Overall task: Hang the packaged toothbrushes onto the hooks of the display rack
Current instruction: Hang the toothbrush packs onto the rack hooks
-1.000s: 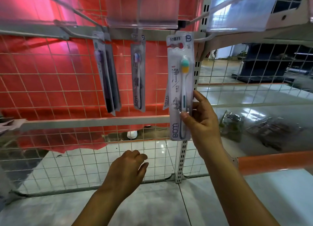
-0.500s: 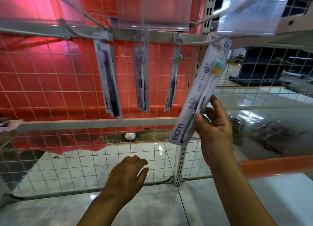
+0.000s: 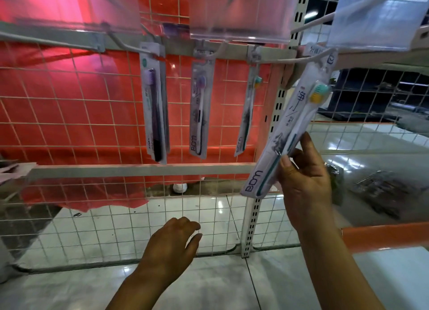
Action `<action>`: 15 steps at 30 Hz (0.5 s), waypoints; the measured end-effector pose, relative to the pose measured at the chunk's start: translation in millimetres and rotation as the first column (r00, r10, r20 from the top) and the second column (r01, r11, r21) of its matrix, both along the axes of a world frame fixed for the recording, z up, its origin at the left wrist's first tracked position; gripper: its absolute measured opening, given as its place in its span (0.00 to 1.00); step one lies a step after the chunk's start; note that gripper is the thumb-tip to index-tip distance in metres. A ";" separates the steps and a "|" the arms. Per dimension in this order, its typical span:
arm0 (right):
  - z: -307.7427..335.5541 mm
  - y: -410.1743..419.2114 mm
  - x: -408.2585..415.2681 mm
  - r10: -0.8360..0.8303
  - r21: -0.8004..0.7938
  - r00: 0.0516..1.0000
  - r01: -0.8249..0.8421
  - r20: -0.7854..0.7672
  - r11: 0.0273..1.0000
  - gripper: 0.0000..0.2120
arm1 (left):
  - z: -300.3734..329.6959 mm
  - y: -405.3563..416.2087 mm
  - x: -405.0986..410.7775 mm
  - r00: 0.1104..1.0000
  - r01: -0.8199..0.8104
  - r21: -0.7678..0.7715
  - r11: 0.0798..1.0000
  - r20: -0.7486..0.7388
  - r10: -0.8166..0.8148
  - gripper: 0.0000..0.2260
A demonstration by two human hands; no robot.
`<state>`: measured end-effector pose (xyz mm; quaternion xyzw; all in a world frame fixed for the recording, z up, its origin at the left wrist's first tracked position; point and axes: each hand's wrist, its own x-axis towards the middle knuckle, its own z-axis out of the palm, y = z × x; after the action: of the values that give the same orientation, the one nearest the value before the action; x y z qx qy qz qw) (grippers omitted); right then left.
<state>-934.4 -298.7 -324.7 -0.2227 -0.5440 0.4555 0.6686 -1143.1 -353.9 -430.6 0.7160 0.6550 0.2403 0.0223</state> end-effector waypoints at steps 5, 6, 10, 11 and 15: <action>-7.2 -1.0 -0.6 0.027 0.033 0.999 -0.026 -0.023 0.999 0.38 | -3.0 1.1 -2.8 1.000 0.000 -0.012 1.000 -0.007 0.000 0.16; -7.9 -1.5 -1.0 0.029 0.045 1.000 -0.029 -0.010 0.999 0.36 | -3.6 1.3 -3.0 1.000 -0.001 -0.011 1.000 -0.006 0.001 0.16; -9.4 -2.4 -5.2 0.011 0.042 1.000 -0.012 0.022 0.999 0.34 | -3.9 1.1 -3.7 1.000 -0.007 -0.020 1.000 -0.007 0.007 0.16; -8.6 -1.7 -6.6 -0.014 0.040 1.000 0.013 0.025 0.999 0.34 | -3.9 1.4 -3.6 1.000 -0.006 -0.023 1.000 -0.005 0.006 0.16; 0.6 14.3 -13.0 -0.138 -0.013 0.986 0.140 0.097 0.990 0.27 | -2.2 0.5 -1.7 1.000 -0.007 -0.027 1.000 -0.010 0.006 0.16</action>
<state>-947.4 -284.4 -324.1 -0.2884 -0.5539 0.4019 0.6697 -1144.9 -353.4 -432.8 0.7147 0.6606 0.2281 0.0281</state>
